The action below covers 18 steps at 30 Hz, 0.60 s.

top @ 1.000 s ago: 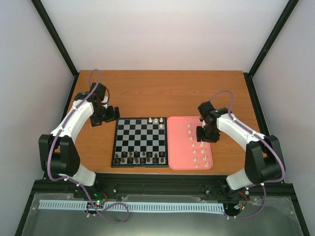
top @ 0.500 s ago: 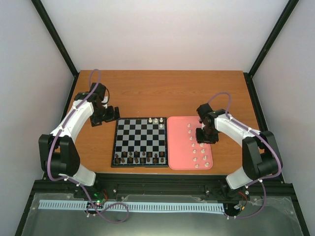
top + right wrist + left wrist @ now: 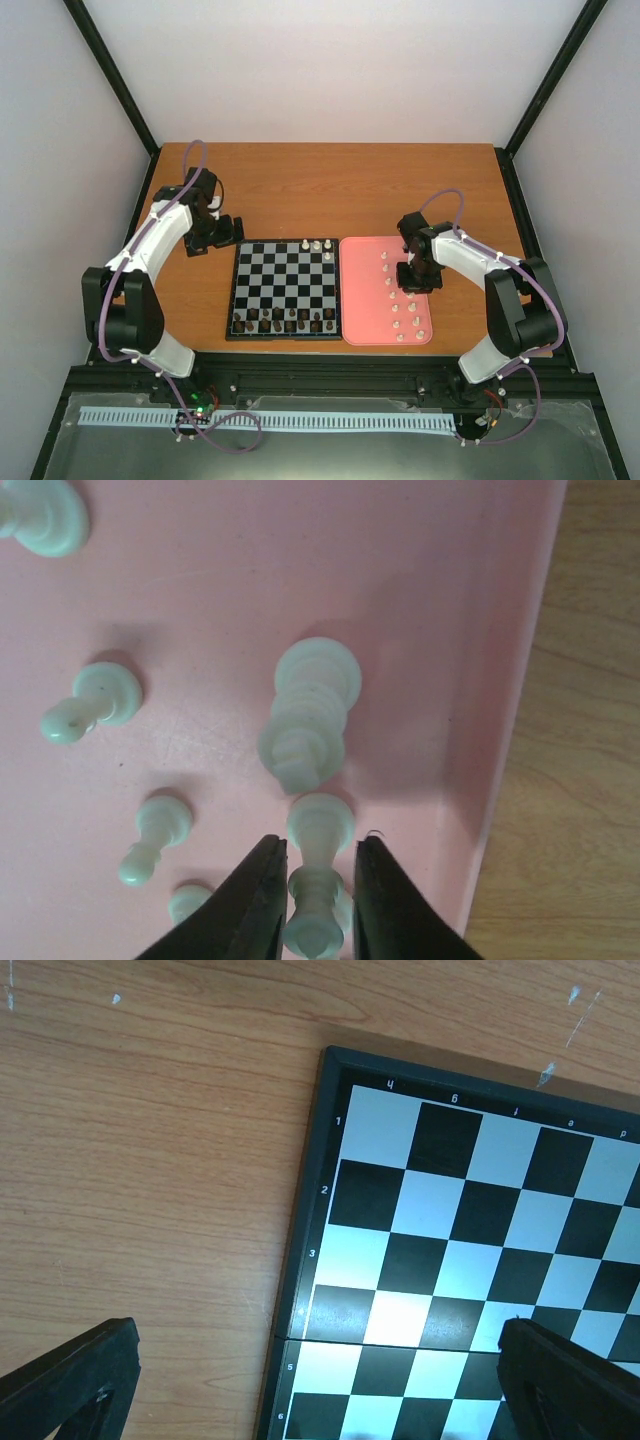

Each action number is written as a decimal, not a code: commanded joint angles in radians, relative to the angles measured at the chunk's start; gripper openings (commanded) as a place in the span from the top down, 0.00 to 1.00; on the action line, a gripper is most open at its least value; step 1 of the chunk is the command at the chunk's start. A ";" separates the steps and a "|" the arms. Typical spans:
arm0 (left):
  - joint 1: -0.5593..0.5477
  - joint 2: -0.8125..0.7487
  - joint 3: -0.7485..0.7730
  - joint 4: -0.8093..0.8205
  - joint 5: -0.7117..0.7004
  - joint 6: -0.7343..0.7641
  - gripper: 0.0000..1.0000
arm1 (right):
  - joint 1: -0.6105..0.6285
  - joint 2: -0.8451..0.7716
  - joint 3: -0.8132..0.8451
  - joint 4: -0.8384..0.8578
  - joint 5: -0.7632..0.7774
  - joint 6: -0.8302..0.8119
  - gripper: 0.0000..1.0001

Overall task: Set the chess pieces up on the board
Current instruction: Pick up the chess piece from the storage box.

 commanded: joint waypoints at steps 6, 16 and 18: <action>0.005 0.031 0.052 0.001 -0.009 0.015 0.00 | -0.006 -0.023 0.039 -0.030 0.033 0.004 0.93; 0.005 0.050 0.068 -0.008 -0.004 0.005 0.00 | -0.003 -0.123 0.239 -0.242 -0.011 0.003 0.96; 0.005 0.053 0.075 -0.007 0.003 0.004 0.00 | -0.002 -0.106 0.330 -0.282 -0.011 -0.017 0.96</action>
